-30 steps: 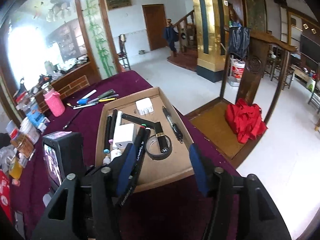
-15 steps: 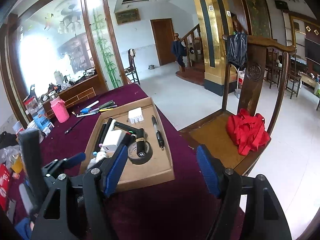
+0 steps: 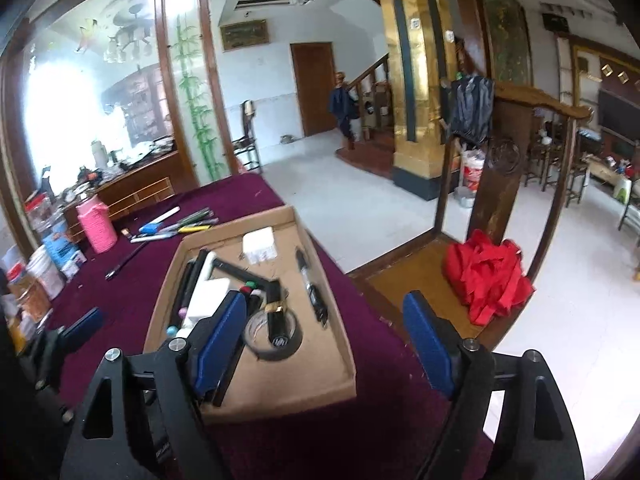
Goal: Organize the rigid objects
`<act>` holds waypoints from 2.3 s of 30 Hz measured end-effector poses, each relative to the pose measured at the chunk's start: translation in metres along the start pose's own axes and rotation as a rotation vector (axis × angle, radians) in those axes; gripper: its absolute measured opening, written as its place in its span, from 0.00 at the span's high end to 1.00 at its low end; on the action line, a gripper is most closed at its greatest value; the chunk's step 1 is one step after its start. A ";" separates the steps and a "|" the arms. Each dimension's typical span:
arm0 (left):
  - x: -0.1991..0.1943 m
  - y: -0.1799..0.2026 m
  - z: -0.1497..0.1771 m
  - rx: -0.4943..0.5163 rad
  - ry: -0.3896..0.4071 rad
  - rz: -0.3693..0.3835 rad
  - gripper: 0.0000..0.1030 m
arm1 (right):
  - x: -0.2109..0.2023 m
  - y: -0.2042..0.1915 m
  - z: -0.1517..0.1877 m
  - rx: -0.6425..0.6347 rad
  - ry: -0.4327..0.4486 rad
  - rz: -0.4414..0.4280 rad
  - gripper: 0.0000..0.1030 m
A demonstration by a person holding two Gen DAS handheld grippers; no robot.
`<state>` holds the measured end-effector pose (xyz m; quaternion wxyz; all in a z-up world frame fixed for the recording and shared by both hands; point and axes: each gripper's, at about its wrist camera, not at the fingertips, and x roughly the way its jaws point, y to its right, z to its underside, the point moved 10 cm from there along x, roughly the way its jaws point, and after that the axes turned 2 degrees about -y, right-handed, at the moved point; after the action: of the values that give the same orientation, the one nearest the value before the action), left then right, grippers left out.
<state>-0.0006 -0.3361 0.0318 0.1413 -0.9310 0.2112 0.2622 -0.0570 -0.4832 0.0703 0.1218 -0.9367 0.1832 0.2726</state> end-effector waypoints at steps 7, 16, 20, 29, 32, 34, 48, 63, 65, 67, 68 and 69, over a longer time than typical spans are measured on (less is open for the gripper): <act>0.007 -0.021 0.000 -0.121 -0.067 0.046 0.17 | 0.008 -0.002 -0.008 0.014 0.017 0.028 0.16; 0.014 -0.037 0.001 -0.151 -0.102 -0.027 0.18 | 0.017 -0.014 -0.002 -0.043 0.010 0.008 0.16; 0.012 -0.045 -0.001 -0.166 -0.090 -0.048 0.18 | 0.013 -0.015 0.006 -0.041 0.010 -0.002 0.16; -0.001 -0.053 -0.012 -0.122 -0.014 -0.124 0.17 | -0.005 -0.029 0.021 -0.094 0.036 -0.015 0.16; -0.001 -0.056 -0.008 -0.115 -0.033 -0.129 0.17 | -0.013 -0.028 0.027 -0.073 0.037 -0.044 0.15; -0.003 -0.059 -0.004 -0.114 -0.056 -0.138 0.17 | -0.015 -0.026 0.031 -0.071 0.032 -0.046 0.15; -0.041 -0.059 0.015 -0.035 -0.042 -0.177 0.17 | -0.028 -0.039 0.040 -0.109 0.035 -0.050 0.15; -0.046 -0.069 0.020 -0.073 -0.030 -0.171 0.17 | -0.032 -0.054 0.045 -0.135 0.033 -0.037 0.15; -0.046 -0.070 0.021 -0.074 -0.028 -0.171 0.17 | -0.030 -0.055 0.046 -0.138 0.027 -0.040 0.15; -0.047 -0.070 0.021 -0.074 -0.025 -0.179 0.17 | -0.030 -0.056 0.047 -0.141 0.025 -0.038 0.15; -0.047 -0.071 0.021 -0.073 -0.023 -0.181 0.17 | -0.030 -0.056 0.047 -0.140 0.025 -0.039 0.15; -0.047 -0.070 0.021 -0.073 -0.023 -0.182 0.17 | -0.030 -0.056 0.047 -0.140 0.025 -0.040 0.15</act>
<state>-0.0129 -0.2520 0.0511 0.1331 -0.9478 0.1146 0.2662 -0.0794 -0.4089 0.0557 0.0590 -0.9497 0.1466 0.2705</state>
